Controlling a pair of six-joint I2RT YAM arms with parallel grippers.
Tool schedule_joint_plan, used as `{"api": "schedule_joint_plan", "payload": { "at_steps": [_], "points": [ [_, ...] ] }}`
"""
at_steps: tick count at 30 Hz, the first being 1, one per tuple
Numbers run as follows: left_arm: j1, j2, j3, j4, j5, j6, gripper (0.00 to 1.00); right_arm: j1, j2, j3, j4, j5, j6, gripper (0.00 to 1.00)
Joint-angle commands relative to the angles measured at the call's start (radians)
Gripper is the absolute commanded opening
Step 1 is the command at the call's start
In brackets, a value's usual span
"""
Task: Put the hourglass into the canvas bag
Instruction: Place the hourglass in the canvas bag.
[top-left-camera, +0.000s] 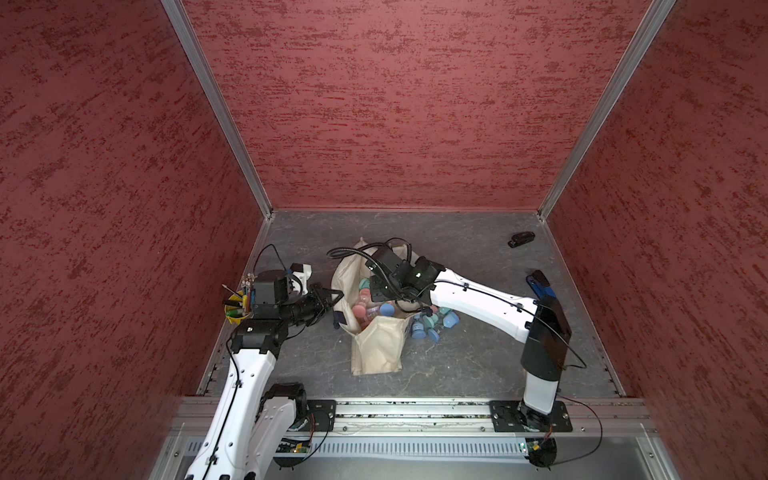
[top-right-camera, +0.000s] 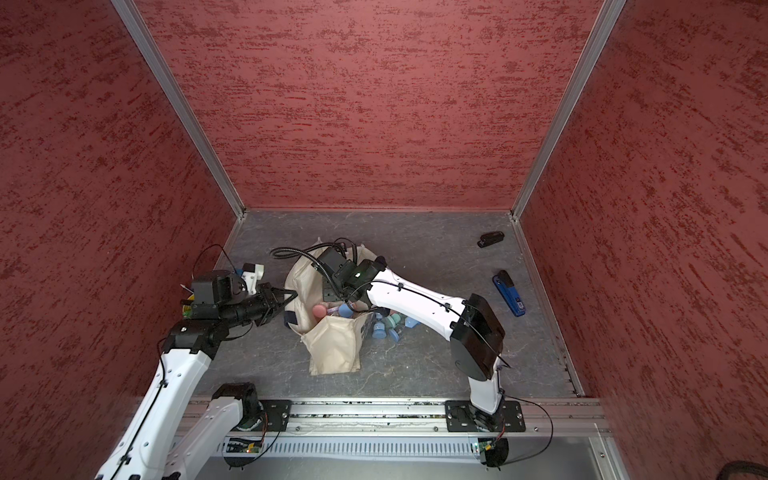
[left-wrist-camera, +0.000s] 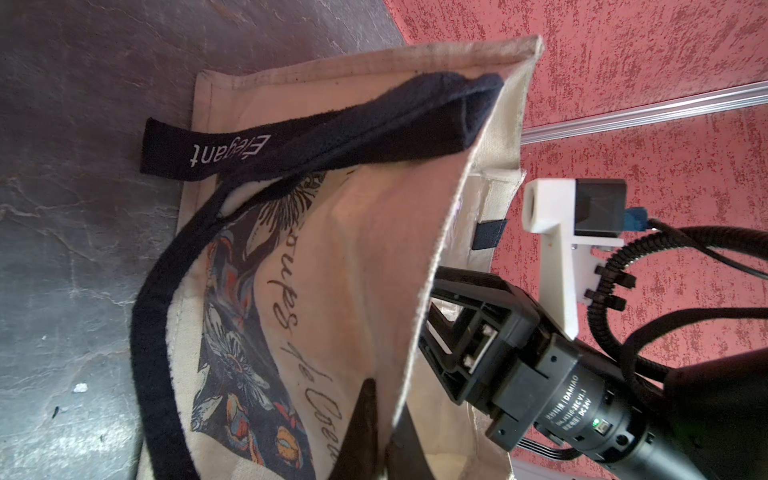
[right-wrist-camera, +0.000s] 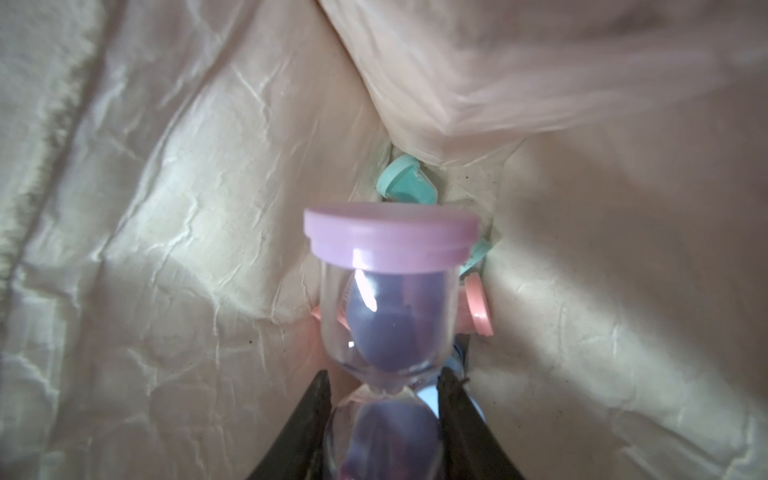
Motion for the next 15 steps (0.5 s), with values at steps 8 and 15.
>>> {"api": "schedule_joint_plan", "payload": {
  "at_steps": [8,15],
  "points": [
    [-0.011,-0.003,-0.004,0.011,-0.006,0.004,0.09,0.006,-0.057,0.013,0.039,0.045,-0.005,0.7],
    [-0.009,-0.003,-0.002,0.004,-0.013,0.008,0.09,0.008,-0.143,0.075,-0.113,0.392,0.093,0.99]
  ]
}}
